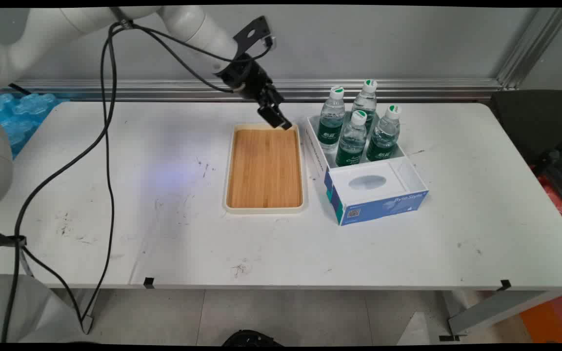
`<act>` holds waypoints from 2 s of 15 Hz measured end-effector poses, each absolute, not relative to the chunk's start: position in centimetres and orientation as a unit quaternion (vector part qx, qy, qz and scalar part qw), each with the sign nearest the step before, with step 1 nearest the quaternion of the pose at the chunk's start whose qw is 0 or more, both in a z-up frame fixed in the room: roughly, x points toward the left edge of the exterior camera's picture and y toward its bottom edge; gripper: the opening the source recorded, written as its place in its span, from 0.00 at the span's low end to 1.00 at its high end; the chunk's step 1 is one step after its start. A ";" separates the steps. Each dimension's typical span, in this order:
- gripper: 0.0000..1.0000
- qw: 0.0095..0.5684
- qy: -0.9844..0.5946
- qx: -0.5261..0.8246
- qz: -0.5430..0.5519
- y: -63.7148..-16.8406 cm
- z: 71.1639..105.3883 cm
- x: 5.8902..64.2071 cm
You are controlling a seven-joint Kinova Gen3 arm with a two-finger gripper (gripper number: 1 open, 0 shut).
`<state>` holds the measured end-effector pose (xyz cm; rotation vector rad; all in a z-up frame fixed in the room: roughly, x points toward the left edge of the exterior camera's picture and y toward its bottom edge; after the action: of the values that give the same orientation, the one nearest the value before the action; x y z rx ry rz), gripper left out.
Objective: Pick up the green bottle from the white box, then place the picked object on the tray
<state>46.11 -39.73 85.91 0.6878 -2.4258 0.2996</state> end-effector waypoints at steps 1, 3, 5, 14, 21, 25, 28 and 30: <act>1.00 0.302 -0.910 0.259 0.116 -40.0 85.9 45.7; 1.00 0.311 -0.906 0.260 0.121 -40.6 85.9 45.0; 1.00 0.323 -0.901 0.261 0.126 -41.2 85.6 44.2; 1.00 0.365 -0.884 0.257 0.139 -43.5 83.1 41.8; 1.00 0.386 -0.875 0.254 0.142 -44.9 81.0 40.9; 0.00 0.397 -0.870 0.256 0.140 -45.3 80.0 40.5; 0.00 0.404 -0.866 0.262 0.135 -45.3 79.7 40.3; 0.00 0.407 -0.864 0.264 0.132 -45.4 79.8 40.2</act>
<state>40.16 -45.38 79.75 0.6667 -2.1793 0.3337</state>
